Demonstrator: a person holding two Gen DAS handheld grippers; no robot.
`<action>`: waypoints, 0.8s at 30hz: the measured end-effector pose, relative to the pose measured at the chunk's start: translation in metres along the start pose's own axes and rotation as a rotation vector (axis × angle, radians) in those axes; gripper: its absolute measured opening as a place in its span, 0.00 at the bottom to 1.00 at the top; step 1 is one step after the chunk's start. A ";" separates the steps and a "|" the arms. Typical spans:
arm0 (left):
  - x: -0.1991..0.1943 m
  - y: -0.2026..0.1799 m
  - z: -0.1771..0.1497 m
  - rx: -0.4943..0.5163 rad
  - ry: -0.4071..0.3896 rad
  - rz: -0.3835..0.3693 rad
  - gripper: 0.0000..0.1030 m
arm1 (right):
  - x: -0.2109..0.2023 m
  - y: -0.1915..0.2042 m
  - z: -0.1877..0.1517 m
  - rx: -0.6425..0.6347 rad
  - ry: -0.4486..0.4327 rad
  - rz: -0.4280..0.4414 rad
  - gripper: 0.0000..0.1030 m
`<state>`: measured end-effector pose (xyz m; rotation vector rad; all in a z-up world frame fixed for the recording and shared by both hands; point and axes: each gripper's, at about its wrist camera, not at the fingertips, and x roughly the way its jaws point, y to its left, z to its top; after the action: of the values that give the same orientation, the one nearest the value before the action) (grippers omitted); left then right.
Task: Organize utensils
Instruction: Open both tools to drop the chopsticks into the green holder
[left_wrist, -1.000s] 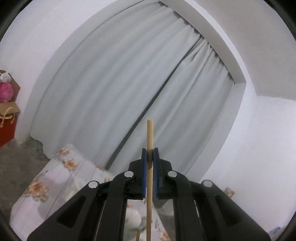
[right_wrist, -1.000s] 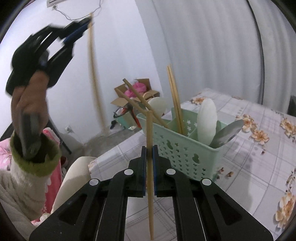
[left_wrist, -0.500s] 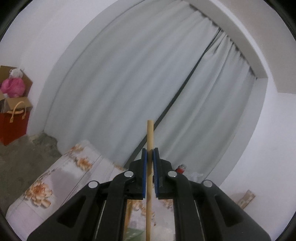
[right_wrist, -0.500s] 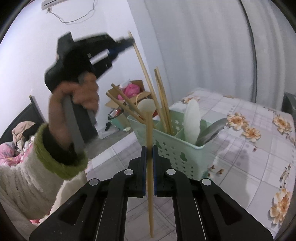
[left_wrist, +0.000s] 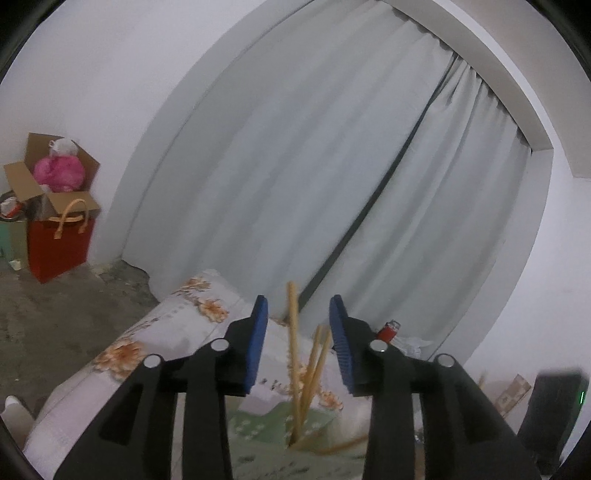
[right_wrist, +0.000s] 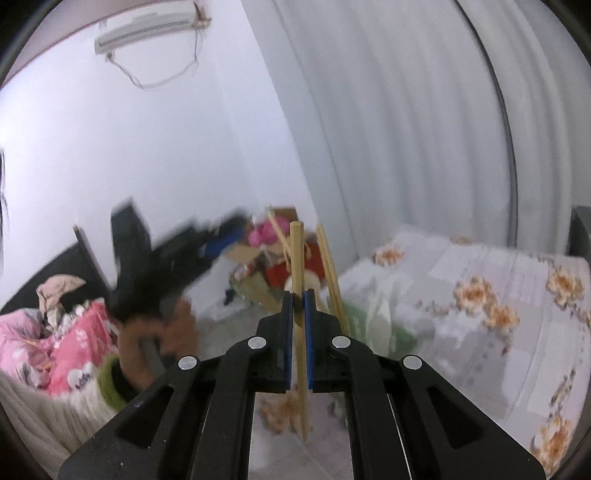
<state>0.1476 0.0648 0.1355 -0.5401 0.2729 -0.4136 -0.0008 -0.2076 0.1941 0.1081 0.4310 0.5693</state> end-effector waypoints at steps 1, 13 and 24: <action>-0.008 0.003 -0.004 0.013 0.001 0.014 0.38 | -0.002 0.000 0.006 -0.001 -0.017 0.008 0.04; -0.070 0.030 -0.071 0.203 0.167 0.271 0.64 | -0.006 -0.006 0.073 -0.038 -0.152 -0.011 0.04; -0.071 0.021 -0.128 0.274 0.330 0.310 0.78 | 0.018 -0.019 0.075 -0.046 -0.167 -0.098 0.04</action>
<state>0.0455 0.0567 0.0287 -0.1525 0.5986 -0.2305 0.0543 -0.2124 0.2510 0.0894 0.2590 0.4694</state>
